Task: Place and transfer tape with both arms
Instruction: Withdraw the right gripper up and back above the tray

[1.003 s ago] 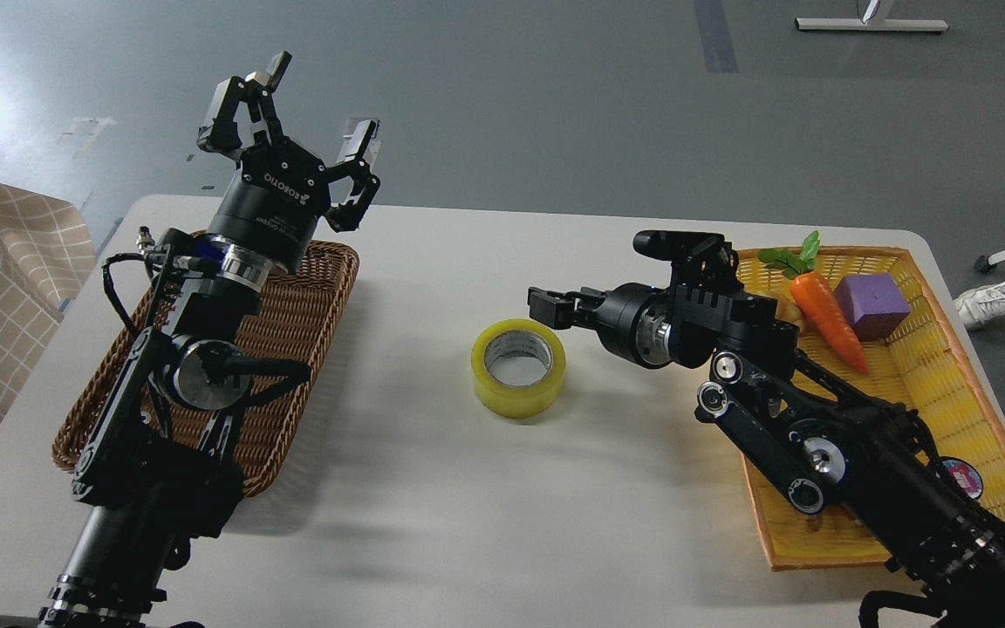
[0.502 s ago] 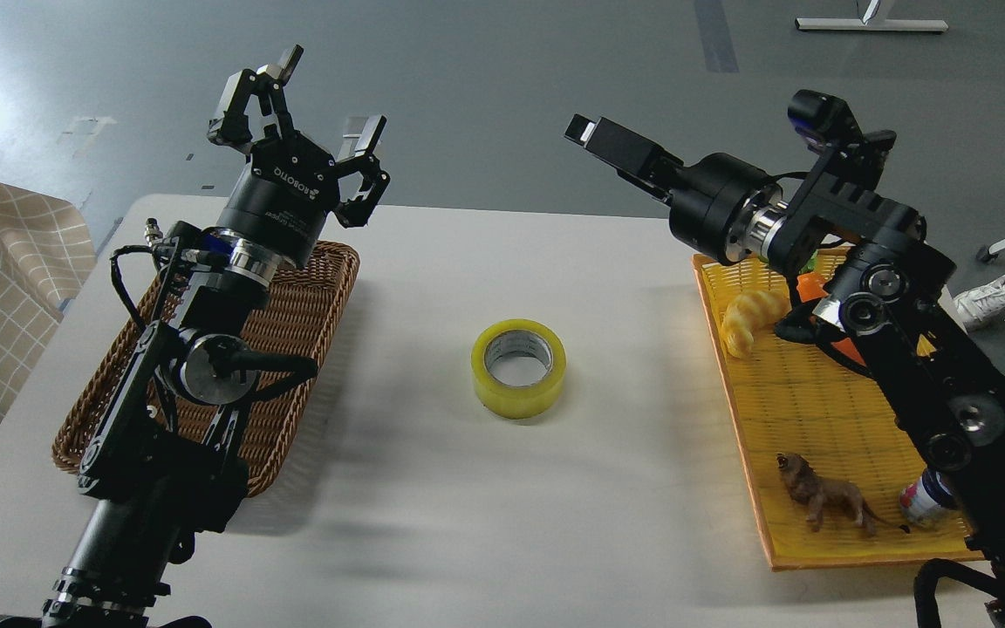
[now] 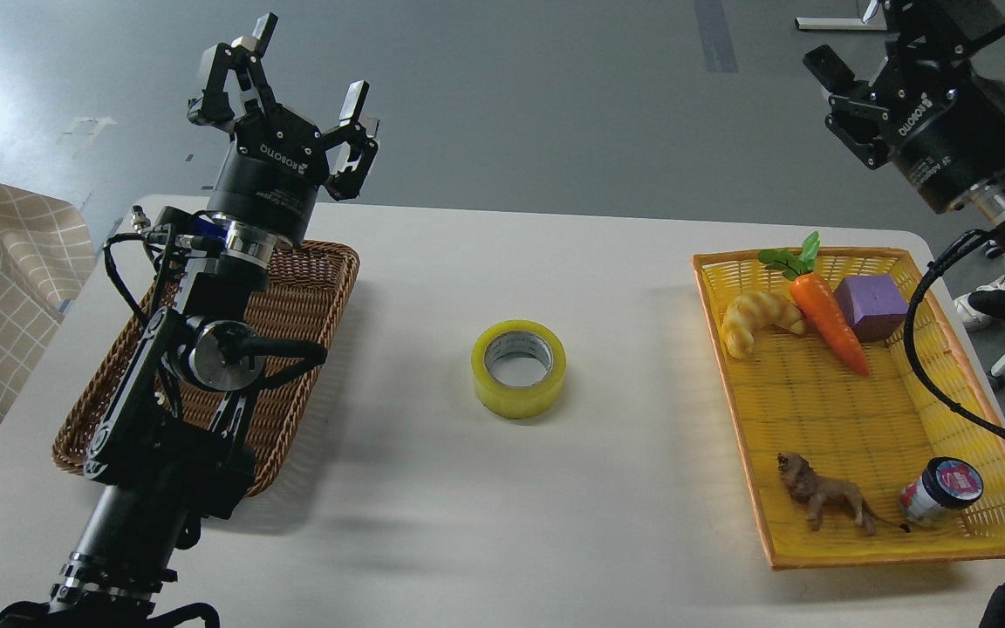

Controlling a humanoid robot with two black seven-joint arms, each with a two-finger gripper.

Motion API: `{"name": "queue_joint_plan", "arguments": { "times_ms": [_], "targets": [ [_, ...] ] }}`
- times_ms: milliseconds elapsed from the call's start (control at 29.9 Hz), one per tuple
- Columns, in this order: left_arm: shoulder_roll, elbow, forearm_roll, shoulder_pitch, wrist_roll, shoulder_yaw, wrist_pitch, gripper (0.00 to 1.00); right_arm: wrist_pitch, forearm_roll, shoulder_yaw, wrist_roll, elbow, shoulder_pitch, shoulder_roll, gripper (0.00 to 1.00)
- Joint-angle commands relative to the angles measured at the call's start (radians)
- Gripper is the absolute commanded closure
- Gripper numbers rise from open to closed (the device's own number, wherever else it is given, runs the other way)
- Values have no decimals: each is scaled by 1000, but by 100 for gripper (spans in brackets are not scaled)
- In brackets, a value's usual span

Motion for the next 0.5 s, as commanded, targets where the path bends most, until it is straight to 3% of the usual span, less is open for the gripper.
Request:
{"name": "queue_joint_plan", "arguments": {
  "times_ms": [0, 334, 401, 468],
  "targets": [
    [1, 0, 65, -13, -3, 35, 43, 2, 0, 22, 72, 5, 1, -11, 113, 0],
    [-3, -8, 119, -26, -13, 35, 77, 2, 0, 22, 73, 5, 4, -24, 145, 0],
    [4, -8, 122, -29, -38, 34, 75, 2, 0, 22, 61, 5, 3, -21, 145, 0],
    [43, -8, 134, -38, -94, 37, 66, 2, 0, 22, 38, 3, -10, -5, 145, 0]
  ]
}}
